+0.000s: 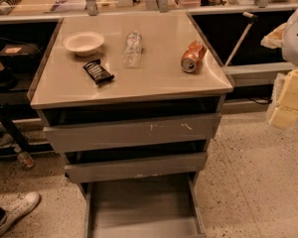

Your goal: Place rxbar chocolate into bottom drawer

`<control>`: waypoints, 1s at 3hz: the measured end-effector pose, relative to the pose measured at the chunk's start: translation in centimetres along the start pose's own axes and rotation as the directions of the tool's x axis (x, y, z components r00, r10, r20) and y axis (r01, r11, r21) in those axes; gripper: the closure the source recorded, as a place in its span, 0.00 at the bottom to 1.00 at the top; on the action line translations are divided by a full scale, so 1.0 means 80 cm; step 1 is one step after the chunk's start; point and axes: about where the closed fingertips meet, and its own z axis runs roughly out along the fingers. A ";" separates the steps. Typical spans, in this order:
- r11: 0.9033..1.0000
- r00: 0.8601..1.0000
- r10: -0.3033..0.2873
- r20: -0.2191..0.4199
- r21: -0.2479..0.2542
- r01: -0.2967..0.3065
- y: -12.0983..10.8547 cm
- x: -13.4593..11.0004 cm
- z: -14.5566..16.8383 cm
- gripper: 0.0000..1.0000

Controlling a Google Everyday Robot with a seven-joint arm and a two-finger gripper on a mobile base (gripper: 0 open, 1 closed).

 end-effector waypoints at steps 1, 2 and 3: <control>1.000 1.000 0.000 0.000 0.000 0.000 0.000 0.000 0.000 0.00; 0.997 0.997 -0.072 0.034 0.011 0.071 -0.017 -0.052 -0.005 0.00; 0.991 0.988 -0.137 0.071 0.019 0.136 -0.035 -0.109 -0.009 0.00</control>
Offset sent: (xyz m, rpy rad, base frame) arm 0.0526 0.0925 0.0384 0.0218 -0.0517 0.2000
